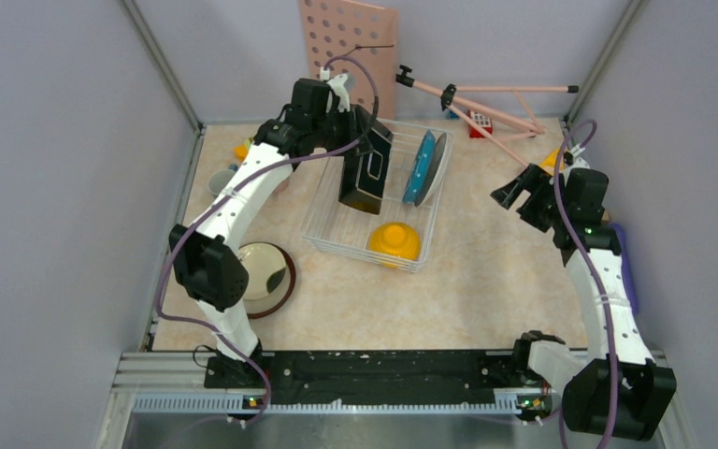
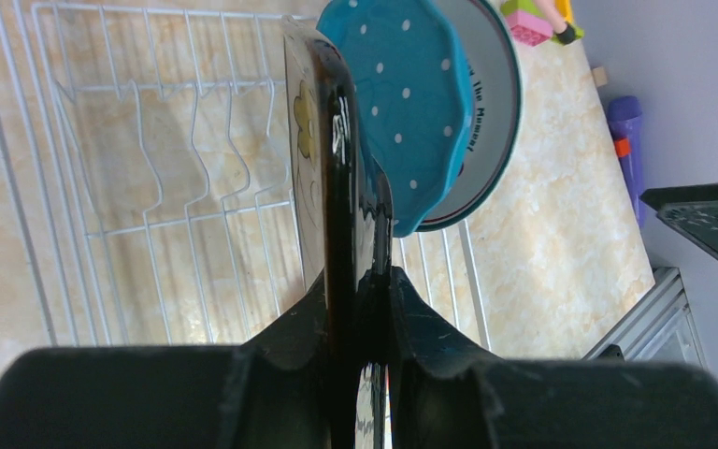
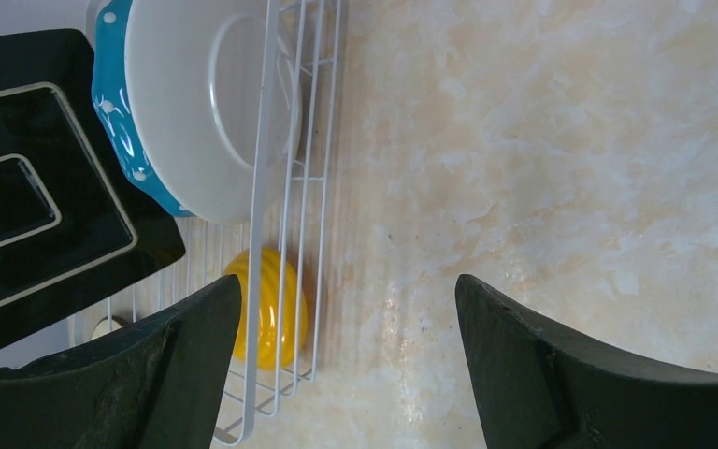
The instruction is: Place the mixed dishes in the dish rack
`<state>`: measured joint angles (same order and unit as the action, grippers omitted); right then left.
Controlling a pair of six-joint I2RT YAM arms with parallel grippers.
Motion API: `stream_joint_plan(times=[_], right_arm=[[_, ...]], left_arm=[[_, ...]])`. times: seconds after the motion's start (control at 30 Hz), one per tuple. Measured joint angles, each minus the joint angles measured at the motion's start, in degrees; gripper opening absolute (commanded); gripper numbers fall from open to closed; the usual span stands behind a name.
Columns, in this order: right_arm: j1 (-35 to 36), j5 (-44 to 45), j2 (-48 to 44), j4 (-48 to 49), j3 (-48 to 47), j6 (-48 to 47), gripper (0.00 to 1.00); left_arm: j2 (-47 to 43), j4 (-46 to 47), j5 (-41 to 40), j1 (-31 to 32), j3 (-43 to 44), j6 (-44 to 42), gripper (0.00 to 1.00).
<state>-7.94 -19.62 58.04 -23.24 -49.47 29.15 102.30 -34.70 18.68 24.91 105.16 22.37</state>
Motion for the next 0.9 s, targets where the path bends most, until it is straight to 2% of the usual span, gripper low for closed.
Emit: stream_joint_plan(times=[0.2, 0.47, 0.9], right_arm=[[0.0, 0.0, 0.0, 0.02, 0.0, -0.02, 0.83], [0.0, -0.11, 0.0, 0.07, 0.0, -0.02, 0.83], [0.0, -0.44, 0.31, 0.15, 0.0, -0.02, 0.83]], left_arm=[[-3.06, 1.33, 1.95, -0.17, 0.0, -0.72, 0.0], [-2.84, 1.33, 4.48, 0.0, 0.07, -1.16, 0.0], [5.25, 1.01, 3.82, 0.11, 3.89, -2.01, 0.0]])
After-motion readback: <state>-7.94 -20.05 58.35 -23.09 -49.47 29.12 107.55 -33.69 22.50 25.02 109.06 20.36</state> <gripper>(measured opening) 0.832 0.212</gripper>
